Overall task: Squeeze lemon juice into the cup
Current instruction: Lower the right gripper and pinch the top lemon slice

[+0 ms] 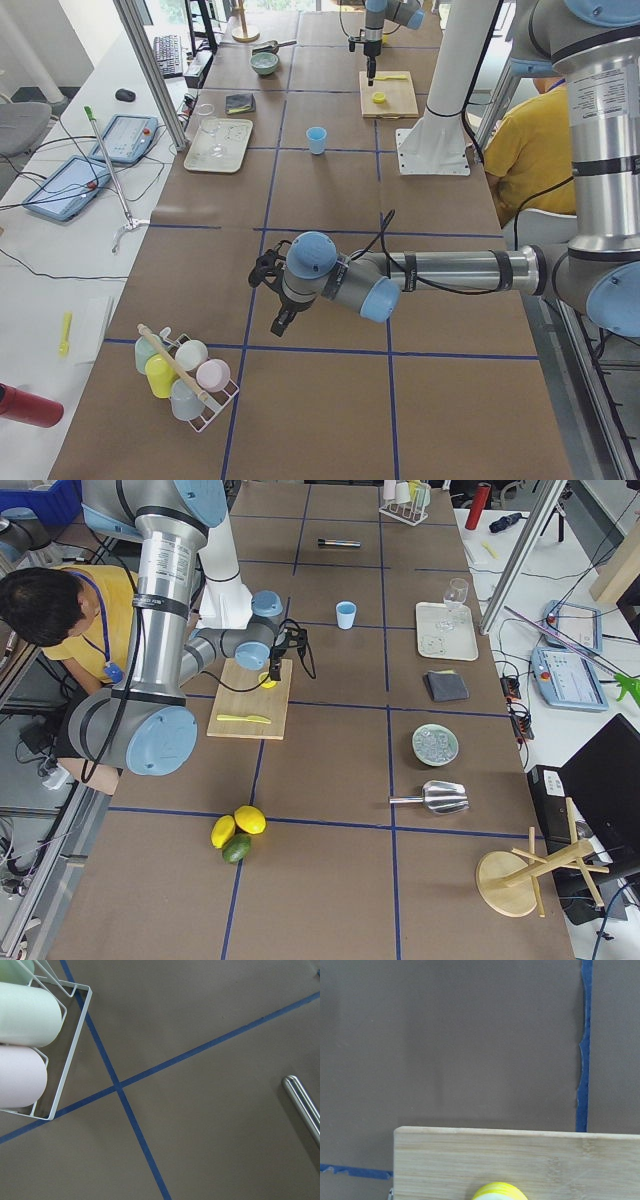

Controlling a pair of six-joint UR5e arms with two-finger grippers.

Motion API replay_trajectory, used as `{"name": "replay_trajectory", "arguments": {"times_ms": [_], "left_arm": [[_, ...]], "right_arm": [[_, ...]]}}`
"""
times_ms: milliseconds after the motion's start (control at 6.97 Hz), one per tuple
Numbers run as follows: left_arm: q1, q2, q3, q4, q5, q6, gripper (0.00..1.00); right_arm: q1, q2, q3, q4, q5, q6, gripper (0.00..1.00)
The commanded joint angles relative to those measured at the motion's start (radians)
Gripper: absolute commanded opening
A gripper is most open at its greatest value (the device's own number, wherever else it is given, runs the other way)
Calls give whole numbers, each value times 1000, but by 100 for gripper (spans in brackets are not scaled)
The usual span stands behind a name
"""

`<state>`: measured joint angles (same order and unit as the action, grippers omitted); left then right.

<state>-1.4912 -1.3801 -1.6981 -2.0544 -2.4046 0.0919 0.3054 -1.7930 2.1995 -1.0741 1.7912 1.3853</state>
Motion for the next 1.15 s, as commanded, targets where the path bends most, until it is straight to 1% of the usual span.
{"name": "replay_trajectory", "arguments": {"times_ms": [0, 144, 1005], "left_arm": [[0, 3, -3, 0, -1, 3, 100], [0, 3, -5, 0, -1, 5, 100], [0, 33, -11, -1, -1, 8, 100]], "right_arm": [[-66, 7, -10, -62, -88, 67, 100], [-101, 9, -12, -64, -117, 72, 100], [-161, 41, -49, -98, -142, 74, 100]]}}
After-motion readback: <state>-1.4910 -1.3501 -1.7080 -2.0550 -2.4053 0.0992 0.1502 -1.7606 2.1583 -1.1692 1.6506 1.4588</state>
